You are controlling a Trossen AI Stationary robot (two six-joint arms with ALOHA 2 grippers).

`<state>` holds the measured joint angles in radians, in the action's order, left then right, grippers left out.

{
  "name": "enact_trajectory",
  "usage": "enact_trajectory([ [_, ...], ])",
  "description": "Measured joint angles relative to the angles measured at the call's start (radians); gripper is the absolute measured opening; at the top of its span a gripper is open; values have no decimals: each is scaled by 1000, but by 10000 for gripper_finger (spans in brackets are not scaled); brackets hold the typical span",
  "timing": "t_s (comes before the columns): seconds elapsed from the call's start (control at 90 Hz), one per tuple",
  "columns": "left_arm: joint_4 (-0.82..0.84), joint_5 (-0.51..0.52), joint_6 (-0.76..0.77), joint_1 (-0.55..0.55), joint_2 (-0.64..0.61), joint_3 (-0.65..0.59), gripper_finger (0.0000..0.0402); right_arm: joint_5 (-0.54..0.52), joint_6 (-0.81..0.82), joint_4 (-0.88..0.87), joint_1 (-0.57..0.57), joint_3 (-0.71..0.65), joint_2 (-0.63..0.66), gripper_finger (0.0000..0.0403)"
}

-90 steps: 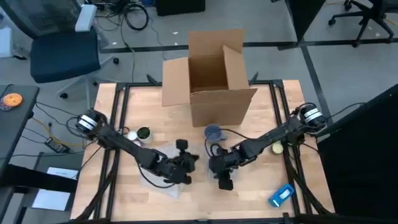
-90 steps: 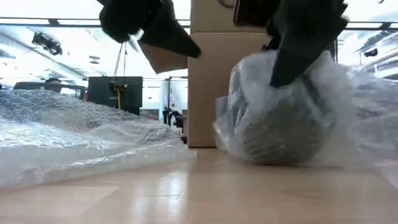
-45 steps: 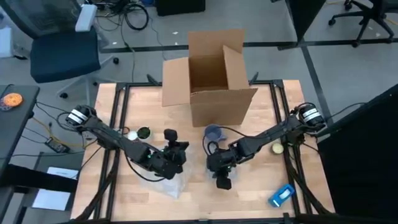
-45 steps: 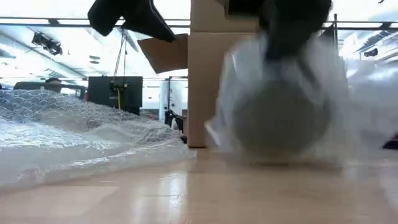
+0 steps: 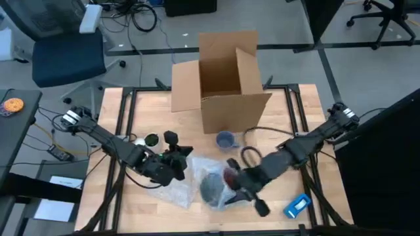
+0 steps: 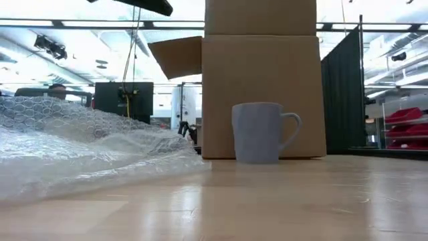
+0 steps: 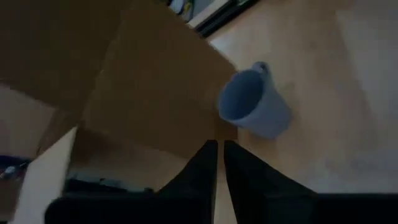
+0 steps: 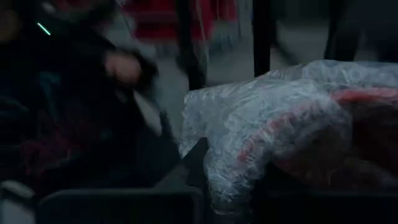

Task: Wrap mug
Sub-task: Put the wrapped mug into the box

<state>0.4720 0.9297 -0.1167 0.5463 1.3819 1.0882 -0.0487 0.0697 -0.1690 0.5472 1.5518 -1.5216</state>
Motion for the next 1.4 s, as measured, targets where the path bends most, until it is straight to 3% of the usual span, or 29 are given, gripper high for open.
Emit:
enact_trajectory([
  [0.122, 3, -85, 49, 5, 0, 0, 15, -37, -183, 117, -35, 31, 37, 15],
  [0.289, 54, -125, 143, 17, 1, 0, 15, -81, -322, 214, -134, 87, 86, 15],
  [0.689, 55, -140, 232, 25, 46, 0, 15, -76, -345, 295, -556, 96, 105, 15],
  [0.956, 59, -150, 255, 25, 180, 0, 15, 5, -301, 50, -788, 95, 84, 15],
  [1.167, 121, -150, 242, 25, 234, 0, 15, 27, -208, -334, -812, 93, 82, 15],
  [1.4, 389, -79, 391, 20, 215, 0, 15, 382, -71, -527, -724, 94, 138, 15],
])
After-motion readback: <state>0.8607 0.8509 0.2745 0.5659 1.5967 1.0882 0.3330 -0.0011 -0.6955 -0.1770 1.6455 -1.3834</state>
